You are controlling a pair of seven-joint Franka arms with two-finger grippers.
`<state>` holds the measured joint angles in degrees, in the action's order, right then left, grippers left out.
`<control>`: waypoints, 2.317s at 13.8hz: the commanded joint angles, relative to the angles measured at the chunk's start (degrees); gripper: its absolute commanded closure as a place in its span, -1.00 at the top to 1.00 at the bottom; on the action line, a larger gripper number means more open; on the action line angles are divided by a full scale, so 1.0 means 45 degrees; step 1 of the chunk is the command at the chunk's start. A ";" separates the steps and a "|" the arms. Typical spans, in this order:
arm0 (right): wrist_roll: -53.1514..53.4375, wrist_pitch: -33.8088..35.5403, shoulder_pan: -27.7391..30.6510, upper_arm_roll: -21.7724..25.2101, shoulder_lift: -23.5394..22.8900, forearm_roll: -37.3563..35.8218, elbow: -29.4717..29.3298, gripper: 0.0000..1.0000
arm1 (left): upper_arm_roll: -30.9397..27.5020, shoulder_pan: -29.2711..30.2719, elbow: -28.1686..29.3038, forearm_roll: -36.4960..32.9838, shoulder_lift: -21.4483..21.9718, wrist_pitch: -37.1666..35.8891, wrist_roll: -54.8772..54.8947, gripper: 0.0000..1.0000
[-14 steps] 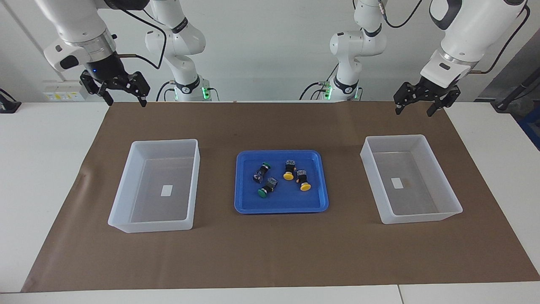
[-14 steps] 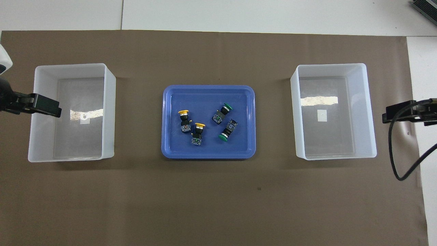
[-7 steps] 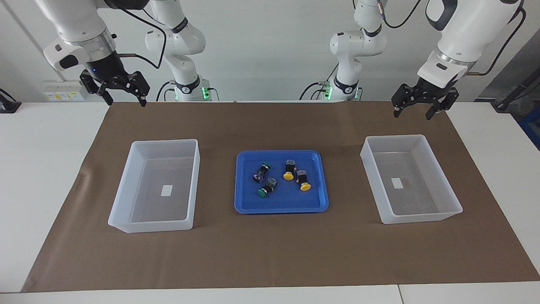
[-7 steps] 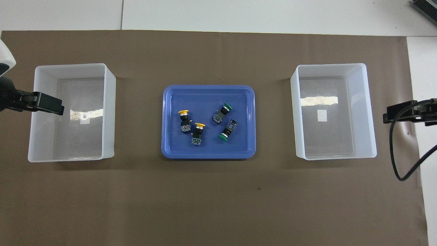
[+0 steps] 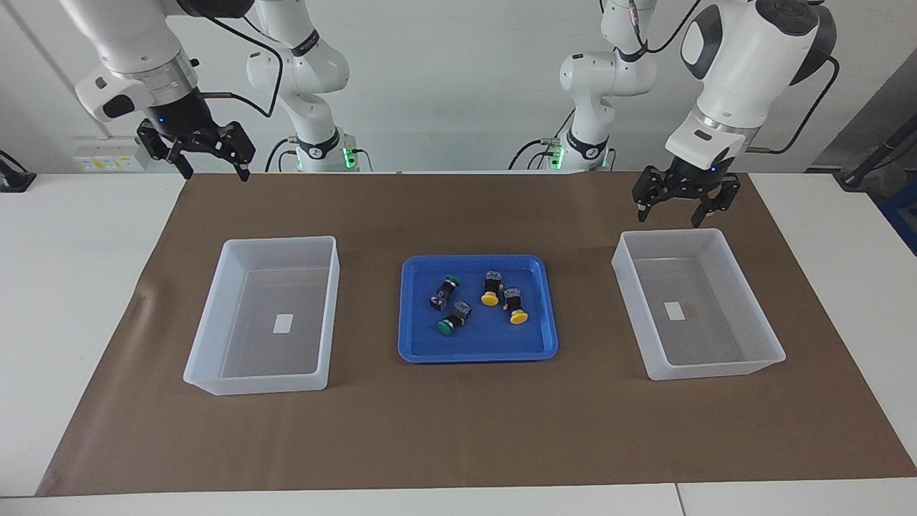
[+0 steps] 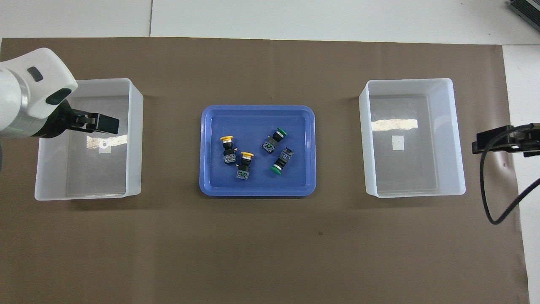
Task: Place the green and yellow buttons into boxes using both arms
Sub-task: 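Reach the left gripper over the box toward the yellow button in the tray, then grasp the yellow-topped button in the blue tray with the left gripper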
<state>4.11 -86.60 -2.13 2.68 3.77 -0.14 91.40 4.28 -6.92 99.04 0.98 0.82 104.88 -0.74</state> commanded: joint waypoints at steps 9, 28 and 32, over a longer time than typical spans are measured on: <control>-0.0228 0.0005 0.0044 0.0009 0.0315 0.0266 0.0334 1.00 | -0.0112 -0.2350 0.2735 0.0057 -0.1334 0.5615 -0.3350 1.00; -0.0248 0.0005 0.0083 0.0009 0.0354 0.0266 0.0412 1.00 | -0.0151 -0.4459 0.4631 0.0076 -0.3990 0.9932 -0.6103 0.08; -0.0248 0.0005 0.0083 0.0009 0.0374 0.0266 0.0412 1.00 | -0.0190 -0.4518 0.4672 0.0076 -0.3951 0.9878 -0.6221 -1.00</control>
<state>4.11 -86.60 -2.13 2.69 3.95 -0.14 91.66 4.42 -26.20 118.53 0.98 -17.82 148.72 -27.69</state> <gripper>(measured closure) 0.000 0.577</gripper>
